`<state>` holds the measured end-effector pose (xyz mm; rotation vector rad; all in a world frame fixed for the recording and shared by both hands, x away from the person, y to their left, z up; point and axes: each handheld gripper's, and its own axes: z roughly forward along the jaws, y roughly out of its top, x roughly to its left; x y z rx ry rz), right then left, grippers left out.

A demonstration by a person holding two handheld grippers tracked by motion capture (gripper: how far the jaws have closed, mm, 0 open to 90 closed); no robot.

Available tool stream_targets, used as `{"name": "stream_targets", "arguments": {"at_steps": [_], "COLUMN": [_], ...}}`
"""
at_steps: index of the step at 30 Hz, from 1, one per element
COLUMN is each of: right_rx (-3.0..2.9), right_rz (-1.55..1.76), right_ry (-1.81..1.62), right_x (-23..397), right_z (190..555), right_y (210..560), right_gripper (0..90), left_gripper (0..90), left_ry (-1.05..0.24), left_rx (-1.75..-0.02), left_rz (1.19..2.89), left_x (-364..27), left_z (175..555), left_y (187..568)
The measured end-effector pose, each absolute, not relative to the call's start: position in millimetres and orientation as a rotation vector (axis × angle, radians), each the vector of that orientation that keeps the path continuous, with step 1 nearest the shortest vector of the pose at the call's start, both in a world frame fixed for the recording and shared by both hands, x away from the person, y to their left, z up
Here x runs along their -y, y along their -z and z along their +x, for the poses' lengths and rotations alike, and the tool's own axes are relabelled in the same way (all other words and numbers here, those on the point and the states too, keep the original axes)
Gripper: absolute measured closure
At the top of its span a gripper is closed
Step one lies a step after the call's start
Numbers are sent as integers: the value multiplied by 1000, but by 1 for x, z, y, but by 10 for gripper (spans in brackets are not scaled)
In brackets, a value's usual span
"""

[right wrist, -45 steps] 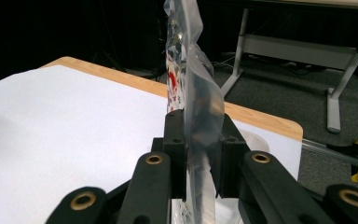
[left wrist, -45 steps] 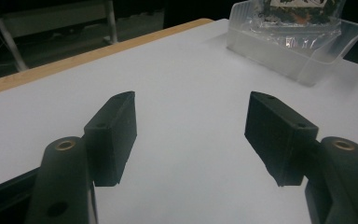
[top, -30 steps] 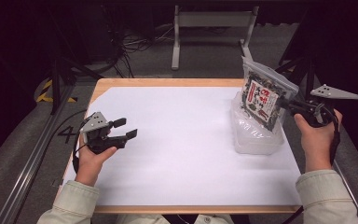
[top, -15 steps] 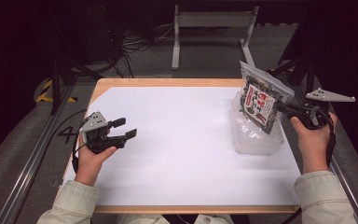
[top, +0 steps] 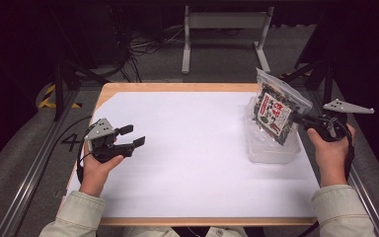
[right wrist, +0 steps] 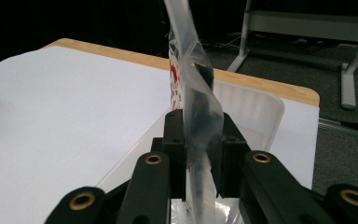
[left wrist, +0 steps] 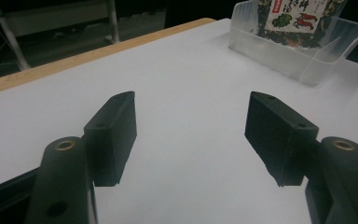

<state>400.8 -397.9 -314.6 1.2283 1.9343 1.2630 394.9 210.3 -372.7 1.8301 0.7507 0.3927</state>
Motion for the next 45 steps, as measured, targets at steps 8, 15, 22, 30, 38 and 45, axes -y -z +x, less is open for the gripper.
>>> {"name": "stream_targets", "arguments": {"at_steps": [8, 15, 22, 30, 38, 45], "right_rx": [-1915, -1902, -1889, -1875, -1860, -1845], "right_rz": [1231, 1261, 1270, 1274, 1265, 1214], "right_ry": [-1289, -1307, -1317, -1320, -1346, -1318], "right_x": [404, 412, 413, 414, 416, 413], "right_z": [396, 394, 394, 392, 382, 362], "right_y": [323, 328, 330, 325, 325, 317], "right_gripper": [779, 777, 772, 649, 444, 370], "left_gripper": [346, 346, 345, 338, 334, 331], "left_ry": [-390, -391, -378, -379, -370, -378], "left_rx": [-753, -754, -764, -768, -782, -769], "left_rz": [1830, 1831, 1827, 1841, 1830, 1831], "left_x": [-211, -211, -210, -210, -214, -215], "left_z": [395, 396, 396, 395, 391, 383], "left_y": [374, 374, 376, 378, 382, 380]}}
